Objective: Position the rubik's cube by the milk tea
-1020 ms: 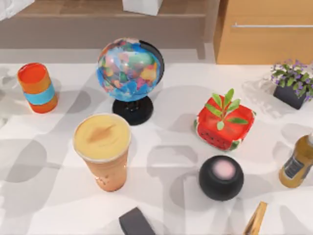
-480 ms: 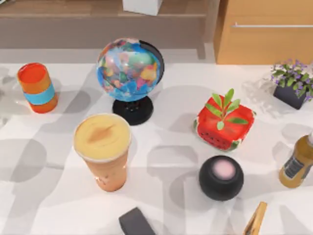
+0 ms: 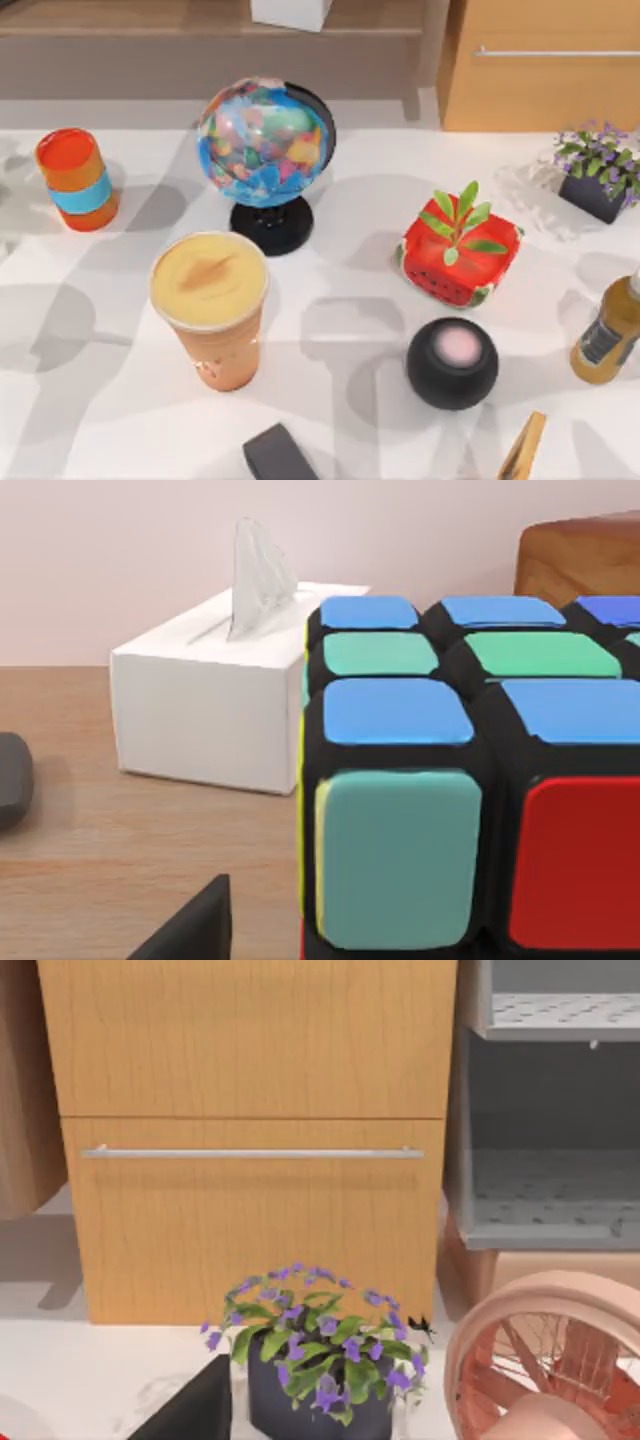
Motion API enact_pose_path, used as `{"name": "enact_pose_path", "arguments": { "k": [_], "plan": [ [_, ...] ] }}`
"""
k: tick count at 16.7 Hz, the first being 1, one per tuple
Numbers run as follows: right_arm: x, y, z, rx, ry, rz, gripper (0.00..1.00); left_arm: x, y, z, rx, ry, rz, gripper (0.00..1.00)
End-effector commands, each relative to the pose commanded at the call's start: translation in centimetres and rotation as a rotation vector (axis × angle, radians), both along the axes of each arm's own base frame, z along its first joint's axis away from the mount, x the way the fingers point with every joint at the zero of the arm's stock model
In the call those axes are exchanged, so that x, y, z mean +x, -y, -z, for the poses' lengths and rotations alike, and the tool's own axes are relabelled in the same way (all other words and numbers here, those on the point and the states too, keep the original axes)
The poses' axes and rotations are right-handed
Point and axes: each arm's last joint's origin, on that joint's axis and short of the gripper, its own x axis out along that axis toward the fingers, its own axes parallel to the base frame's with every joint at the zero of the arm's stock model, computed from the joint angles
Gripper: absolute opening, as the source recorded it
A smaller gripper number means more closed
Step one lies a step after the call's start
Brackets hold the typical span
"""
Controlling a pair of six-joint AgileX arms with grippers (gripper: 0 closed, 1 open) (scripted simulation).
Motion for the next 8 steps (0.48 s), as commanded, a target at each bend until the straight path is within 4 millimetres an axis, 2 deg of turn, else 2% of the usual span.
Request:
{"name": "enact_pose_path", "arguments": {
  "k": [8],
  "plan": [
    [0.0,0.0,0.0,0.0,0.0,0.0,1.0,0.0,0.0,0.0,0.0,0.0,0.0,0.4]
  ]
}}
